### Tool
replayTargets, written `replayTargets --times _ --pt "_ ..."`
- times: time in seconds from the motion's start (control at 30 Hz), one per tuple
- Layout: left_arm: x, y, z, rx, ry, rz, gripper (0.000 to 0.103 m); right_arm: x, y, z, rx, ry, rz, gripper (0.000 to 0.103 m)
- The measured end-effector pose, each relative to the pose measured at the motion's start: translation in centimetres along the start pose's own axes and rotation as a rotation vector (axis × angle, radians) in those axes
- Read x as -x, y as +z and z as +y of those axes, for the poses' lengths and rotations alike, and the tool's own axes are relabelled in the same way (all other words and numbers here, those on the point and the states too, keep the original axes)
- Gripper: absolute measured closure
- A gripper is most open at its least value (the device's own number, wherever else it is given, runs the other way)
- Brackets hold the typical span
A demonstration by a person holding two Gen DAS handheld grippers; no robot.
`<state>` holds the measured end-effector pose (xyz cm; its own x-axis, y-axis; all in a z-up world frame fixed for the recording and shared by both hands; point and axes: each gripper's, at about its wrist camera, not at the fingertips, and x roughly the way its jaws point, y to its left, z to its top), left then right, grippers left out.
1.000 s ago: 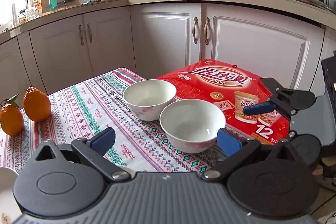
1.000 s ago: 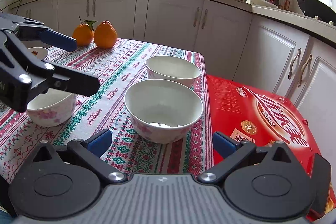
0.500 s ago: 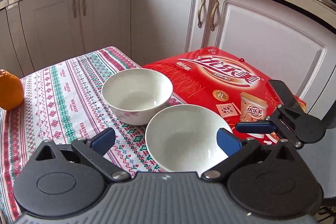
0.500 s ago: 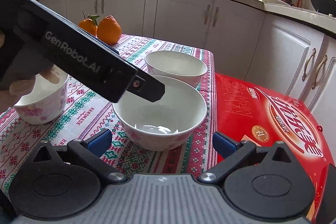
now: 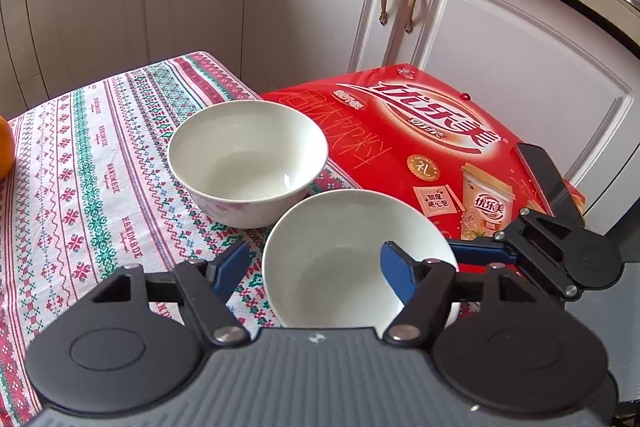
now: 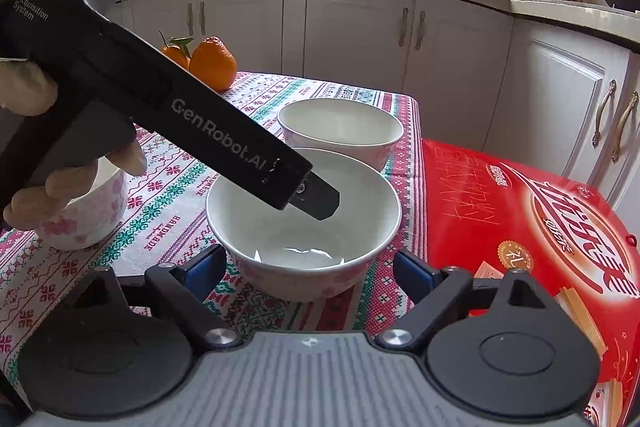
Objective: Organize plates and bowls
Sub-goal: 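Lift the white bowl with the left tool and carry it over another bowl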
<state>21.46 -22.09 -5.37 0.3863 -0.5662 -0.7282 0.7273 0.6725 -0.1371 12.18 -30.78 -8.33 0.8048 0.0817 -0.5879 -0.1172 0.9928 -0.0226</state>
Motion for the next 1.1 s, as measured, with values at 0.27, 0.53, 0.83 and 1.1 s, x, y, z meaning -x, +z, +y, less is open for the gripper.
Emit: replayTargets --times 0.27,0.53,0.83,1.1 --pt "-0.5 0.3 -0.4 -0.016 -0.01 0.009 0.042 0.3 -0.1 0.0 0.008 0.018 -0.006 0.018" --pt "-0.3 0.3 -0.5 -0.027 -0.013 0.015 0.042 0.2 0.2 0.4 0.018 0.008 0.008 0.018" --pt "1.7 -0.5 -0.8 -0.037 -0.013 0.004 0.042 1.4 0.6 1.5 0.041 0.018 0.017 0.018" --pt "4.6 -1.3 -1.0 -0.028 -0.014 -0.021 0.042 3.7 1.2 3.1 0.071 0.034 0.011 0.018"
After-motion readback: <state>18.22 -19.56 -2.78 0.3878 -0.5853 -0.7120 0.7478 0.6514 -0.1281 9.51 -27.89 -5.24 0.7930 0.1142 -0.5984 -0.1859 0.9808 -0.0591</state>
